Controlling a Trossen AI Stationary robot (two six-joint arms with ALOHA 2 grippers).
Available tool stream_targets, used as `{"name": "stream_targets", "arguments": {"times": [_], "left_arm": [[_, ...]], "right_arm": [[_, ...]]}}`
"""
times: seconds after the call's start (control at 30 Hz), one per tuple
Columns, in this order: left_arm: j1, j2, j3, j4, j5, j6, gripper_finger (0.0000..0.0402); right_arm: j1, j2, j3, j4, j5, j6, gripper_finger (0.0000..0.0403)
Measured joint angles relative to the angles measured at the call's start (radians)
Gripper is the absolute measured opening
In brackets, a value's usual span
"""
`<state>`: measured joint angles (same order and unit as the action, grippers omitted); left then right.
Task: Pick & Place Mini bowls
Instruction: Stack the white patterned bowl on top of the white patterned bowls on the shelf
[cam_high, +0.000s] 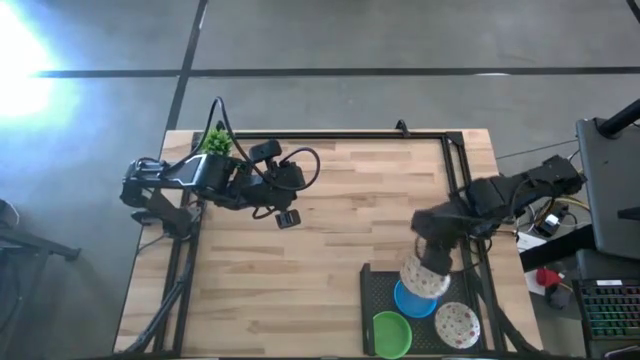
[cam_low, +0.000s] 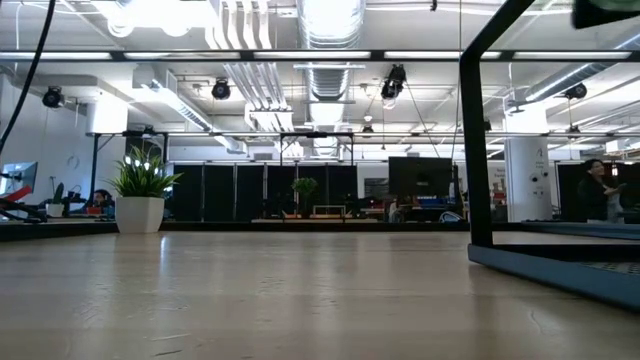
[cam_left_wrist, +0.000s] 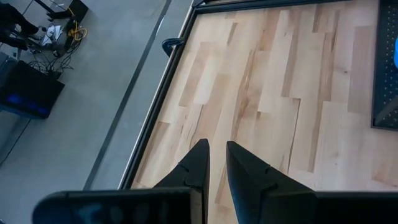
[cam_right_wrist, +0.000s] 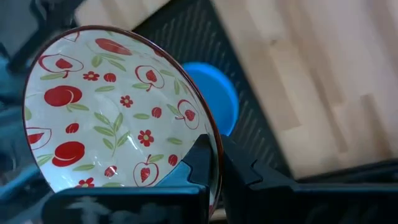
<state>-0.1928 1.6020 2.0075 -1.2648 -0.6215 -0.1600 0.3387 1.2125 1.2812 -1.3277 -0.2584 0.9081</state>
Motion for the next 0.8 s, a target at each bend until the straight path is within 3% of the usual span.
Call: {"name": "stream_targets", "arguments": {"times": [0.2,0.37,0.8], "left_arm": [[0.0,0.0,0.0,0.0,0.0,0.008,0.0048],[0.001,0.0,0.0,0.0,0.0,0.017,0.0048],[0.001,0.0,0.0,0.001,0.0,0.025,0.0048]], "right_arm": [[0.15,0.0,0.0,0.0,-0.013,0.116,0.0011],[0.219,0.0,0.0,-0.007,-0.015,0.121,0.0011],[0.266,0.0,-0.021,-0.035,-0.04,0.034,0.0011]]}}
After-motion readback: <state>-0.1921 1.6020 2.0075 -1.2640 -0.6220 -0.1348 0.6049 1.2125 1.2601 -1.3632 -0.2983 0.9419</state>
